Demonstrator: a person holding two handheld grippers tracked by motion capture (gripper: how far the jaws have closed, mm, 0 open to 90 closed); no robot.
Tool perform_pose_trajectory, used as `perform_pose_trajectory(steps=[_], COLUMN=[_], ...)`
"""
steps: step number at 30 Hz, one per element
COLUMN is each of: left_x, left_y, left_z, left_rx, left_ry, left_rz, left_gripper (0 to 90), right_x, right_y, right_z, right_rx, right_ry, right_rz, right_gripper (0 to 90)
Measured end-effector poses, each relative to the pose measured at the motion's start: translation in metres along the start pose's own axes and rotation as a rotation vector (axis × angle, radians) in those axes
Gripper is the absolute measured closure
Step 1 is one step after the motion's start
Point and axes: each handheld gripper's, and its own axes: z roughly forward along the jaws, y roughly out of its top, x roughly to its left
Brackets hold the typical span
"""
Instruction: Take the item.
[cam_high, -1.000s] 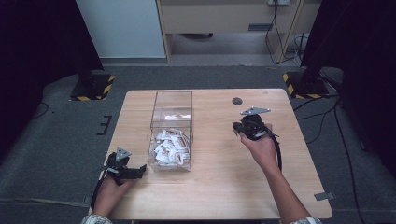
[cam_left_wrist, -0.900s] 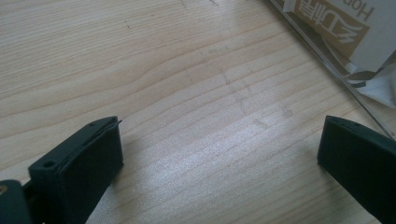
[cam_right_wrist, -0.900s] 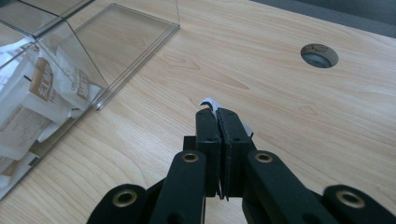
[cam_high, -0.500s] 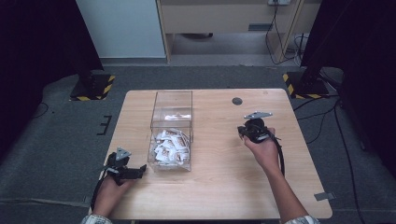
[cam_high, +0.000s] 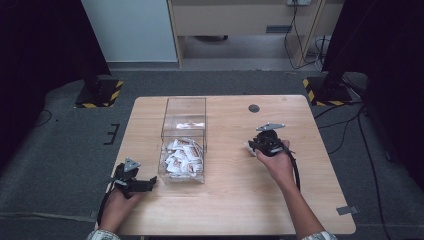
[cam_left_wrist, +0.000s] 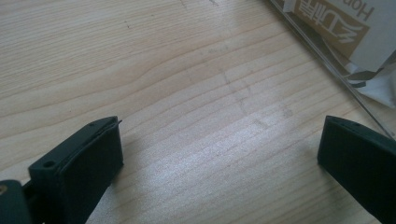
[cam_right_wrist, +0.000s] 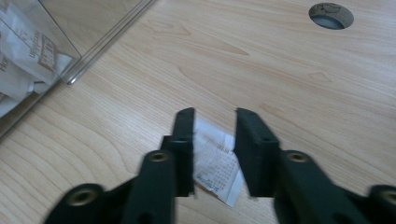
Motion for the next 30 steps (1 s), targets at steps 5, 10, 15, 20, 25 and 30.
perform_pose_trajectory(steps=[5,10,15,20,25,30], left_x=[0.000,0.000,0.000,0.000,0.000,0.000], left_y=[0.000,0.000,0.000,0.000,0.000,0.000], left_z=[0.000,0.000,0.000,0.000,0.000,0.000], left_rx=[0.000,0.000,0.000,0.000,0.000,0.000], left_ry=[0.000,0.000,0.000,0.000,0.000,0.001], left_rz=[0.000,0.000,0.000,0.000,0.000,-0.002], left_gripper=[0.0,0.0,0.0,0.0,0.0,0.0], right_x=[0.005,0.010,0.016,0.021,0.026,0.030], right_y=[0.000,-0.008,-0.024,-0.042,-0.064,-0.087], right_z=[-0.005,-0.010,-0.017,-0.024,-0.028,-0.020], right_rx=[-0.026,-0.036,-0.051,-0.042,-0.020,0.061], right_ry=[0.006,0.005,0.008,0.029,0.048,0.037], right_rz=[0.008,-0.002,-0.002,-0.001,0.011,-0.017], right_gripper=[45.8,26.7,19.3,13.2,9.3,7.5])
